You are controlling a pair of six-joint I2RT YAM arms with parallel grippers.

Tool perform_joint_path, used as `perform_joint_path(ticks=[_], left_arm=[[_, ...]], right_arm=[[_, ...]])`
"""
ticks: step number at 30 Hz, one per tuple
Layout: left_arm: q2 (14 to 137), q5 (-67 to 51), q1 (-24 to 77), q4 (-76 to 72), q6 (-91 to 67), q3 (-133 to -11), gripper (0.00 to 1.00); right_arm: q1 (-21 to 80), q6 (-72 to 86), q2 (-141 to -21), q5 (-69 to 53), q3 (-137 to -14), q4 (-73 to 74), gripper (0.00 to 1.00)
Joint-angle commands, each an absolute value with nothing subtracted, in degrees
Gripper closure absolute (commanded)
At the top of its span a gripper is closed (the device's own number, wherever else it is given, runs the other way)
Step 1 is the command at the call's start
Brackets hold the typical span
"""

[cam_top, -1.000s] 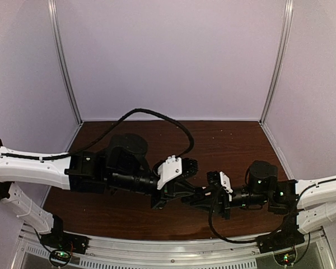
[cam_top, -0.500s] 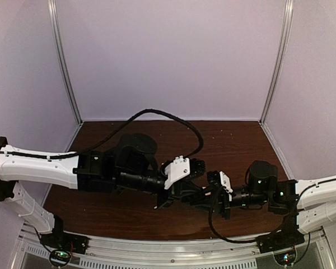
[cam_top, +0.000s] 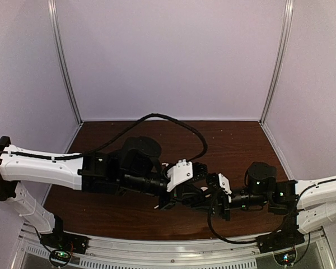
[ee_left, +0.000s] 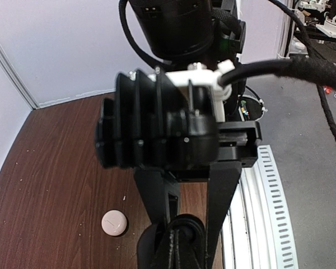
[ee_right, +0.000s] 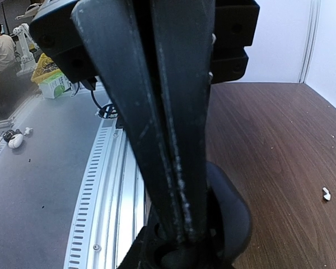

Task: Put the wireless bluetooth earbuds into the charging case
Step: Adjust the right earbud in the right side groove of the charging case.

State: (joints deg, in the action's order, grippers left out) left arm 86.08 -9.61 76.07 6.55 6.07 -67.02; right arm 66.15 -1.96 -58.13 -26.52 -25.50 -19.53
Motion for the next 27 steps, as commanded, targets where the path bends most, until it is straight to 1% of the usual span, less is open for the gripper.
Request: perform_joint_path(ticks=[1,3,9,13,16,20,21,27], left_arm=[[86.1,-7.5,76.1,7.9,7.0,-67.8,1.0],[84.5,-7.3,76.1,7.9,7.2,-68.1,0.97],[77.3,-9.8,76.1,3.1,6.4,-65.5,0.73],[74.6,-9.8,76.0,1.3,4.9,-63.2,0.67],[74.0,-8.0,76.0,1.8,4.2,-61.5,0.68],[74.1,-7.4,75.7,1.9,2.9,-59.2,0.64],[74.1,-7.4,75.5,1.6,2.3,-58.5,0.65],[73.5,-11.3,75.3,1.0,2.7,-56.5,0.86]], right_arm=[[66.4,-1.2,-56.3,-26.7,-25.1,-23.7,1.0],[66.4,-0.7,-56.4,-26.6,-24.6,-24.1,1.0],[66.4,1.5,-56.4,-26.0,-22.6,-25.9,1.0],[66.4,2.2,-56.4,-26.0,-22.5,-26.3,1.0],[66.4,2.3,-56.0,-26.1,-22.8,-26.1,1.0],[66.5,2.1,-55.5,-26.6,-23.3,-25.8,1.0],[66.4,2.1,-55.4,-26.9,-23.4,-25.7,1.0],[66.4,2.4,-55.0,-27.1,-23.6,-25.6,1.0]])
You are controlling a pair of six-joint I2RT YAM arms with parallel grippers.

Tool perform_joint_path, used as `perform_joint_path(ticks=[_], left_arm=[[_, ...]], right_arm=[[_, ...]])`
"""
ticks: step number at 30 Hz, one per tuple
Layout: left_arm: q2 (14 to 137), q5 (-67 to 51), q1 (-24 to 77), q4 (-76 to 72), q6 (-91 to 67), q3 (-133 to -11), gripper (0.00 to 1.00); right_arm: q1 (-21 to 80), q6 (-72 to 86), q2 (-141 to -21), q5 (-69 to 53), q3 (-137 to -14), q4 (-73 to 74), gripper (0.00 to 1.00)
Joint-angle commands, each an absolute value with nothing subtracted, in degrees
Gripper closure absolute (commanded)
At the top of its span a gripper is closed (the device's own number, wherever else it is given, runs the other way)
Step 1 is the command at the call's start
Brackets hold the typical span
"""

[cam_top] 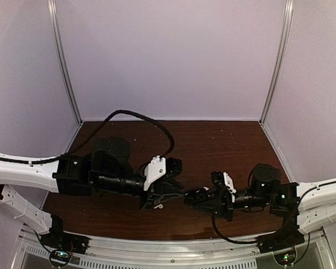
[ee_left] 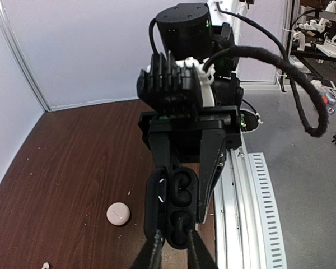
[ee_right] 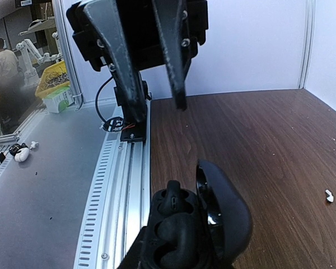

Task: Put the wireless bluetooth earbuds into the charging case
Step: Adjust the right earbud in the right side groove of the charging case, then adjust the left earbud in the left side groove of the charging case.

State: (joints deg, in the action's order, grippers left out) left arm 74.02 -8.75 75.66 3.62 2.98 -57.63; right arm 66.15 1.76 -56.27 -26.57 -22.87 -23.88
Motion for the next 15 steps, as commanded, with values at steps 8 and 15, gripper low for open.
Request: perform_joint_path(ticks=[8,15], left_arm=[[75.5,-13.0,75.4,0.8,3.6,-57.4,0.98],[77.8,-11.7,75.4,1.4,4.2,-59.1,0.97]], right_arm=[[66.4,2.4,-55.1,-26.1,-23.9,-25.3,1.0],[66.4,2.6,-55.1,-26.1,-24.0,-25.2,1.0]])
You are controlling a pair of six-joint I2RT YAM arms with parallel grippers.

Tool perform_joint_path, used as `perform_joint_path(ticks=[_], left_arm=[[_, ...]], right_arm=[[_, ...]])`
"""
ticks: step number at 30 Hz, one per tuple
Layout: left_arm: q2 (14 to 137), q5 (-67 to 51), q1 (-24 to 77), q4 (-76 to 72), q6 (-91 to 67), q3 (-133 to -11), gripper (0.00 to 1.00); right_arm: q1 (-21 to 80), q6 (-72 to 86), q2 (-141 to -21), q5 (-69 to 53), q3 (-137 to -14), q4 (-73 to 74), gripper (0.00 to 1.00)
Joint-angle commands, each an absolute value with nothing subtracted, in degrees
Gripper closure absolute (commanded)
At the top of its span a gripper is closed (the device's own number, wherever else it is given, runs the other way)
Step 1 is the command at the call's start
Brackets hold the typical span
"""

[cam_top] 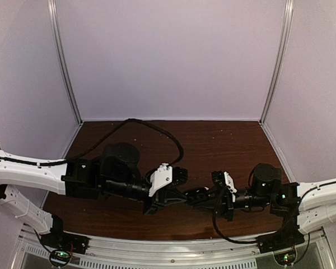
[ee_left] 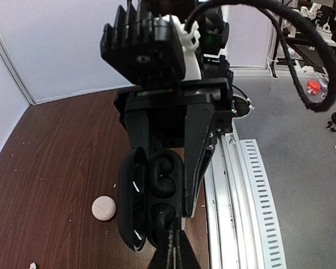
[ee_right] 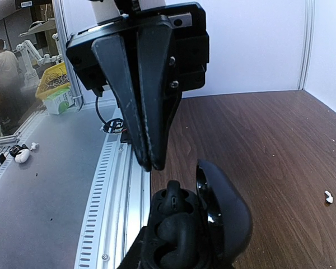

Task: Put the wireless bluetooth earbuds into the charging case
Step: Adjust the left earbud in the left side groove of the charging case.

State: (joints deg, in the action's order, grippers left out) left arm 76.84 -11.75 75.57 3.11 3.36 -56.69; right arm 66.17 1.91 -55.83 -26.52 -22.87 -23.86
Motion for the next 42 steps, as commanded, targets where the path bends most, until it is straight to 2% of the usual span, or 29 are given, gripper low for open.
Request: perform_joint_path(ticks=[1,34,42], left_arm=[[78.1,-11.3,75.5,1.5,4.2,-59.3,0.97],[83.4,-6.7,75.8,6.4,4.2,-63.1,1.0],[77.4,-9.0,76.6,3.0,5.7,-61.4,0.87]], right_arm=[[66.5,2.6,-55.1,-26.1,-24.0,-25.2,1.0],[66.5,2.4,-54.0,-26.7,-23.8,-25.1,1.0],[66.4,2.9,-54.2,-25.4,-22.3,-25.6,1.0]])
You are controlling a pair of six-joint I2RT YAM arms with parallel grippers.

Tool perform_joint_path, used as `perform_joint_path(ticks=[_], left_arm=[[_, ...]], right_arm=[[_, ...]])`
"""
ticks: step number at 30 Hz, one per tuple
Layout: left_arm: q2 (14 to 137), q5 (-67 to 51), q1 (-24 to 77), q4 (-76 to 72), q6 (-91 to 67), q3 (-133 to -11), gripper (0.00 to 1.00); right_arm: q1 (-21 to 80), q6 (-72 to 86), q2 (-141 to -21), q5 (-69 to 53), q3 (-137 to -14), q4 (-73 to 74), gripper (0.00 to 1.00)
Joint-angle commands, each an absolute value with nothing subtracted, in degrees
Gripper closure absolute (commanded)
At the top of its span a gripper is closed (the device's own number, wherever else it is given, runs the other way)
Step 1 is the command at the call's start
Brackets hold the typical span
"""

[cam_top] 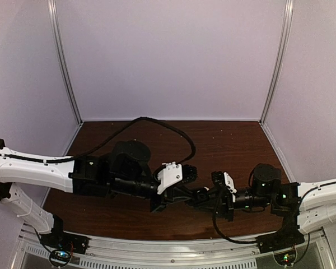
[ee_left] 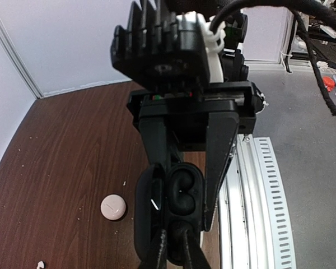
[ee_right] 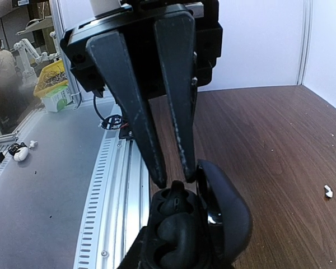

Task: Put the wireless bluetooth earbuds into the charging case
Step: Adjust the left earbud in the left side groove of the charging case, then close the charging case with the earbuds inside.

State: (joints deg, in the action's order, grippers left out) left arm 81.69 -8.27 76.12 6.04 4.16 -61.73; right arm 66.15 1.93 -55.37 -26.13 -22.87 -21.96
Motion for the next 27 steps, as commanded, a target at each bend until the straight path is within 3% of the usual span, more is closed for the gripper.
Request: perform_joint_path(ticks=[1,7,19,27], left_arm=[[76.3,-9.2,76.6,2.2,6.0,-60.9,0.84],[68.7,-8.2,76.6,-6.6,6.1,-53.5,0.62],[72.9,-8.0,76.5,-6.5,4.2,-52.1,0.31],[76.0,-9.8,76.4,-7.8,3.7,-52.8,0.24]], right_arm=[[66.4,3.0,-54.3,-25.4,-22.1,-25.7,1.0],[66.4,3.6,-54.7,-25.3,-22.0,-26.2,1.0],[66.4,3.7,-55.4,-27.5,-24.5,-26.2,1.0],[66.4,3.6,-56.0,-28.8,-25.8,-25.9,1.0]])
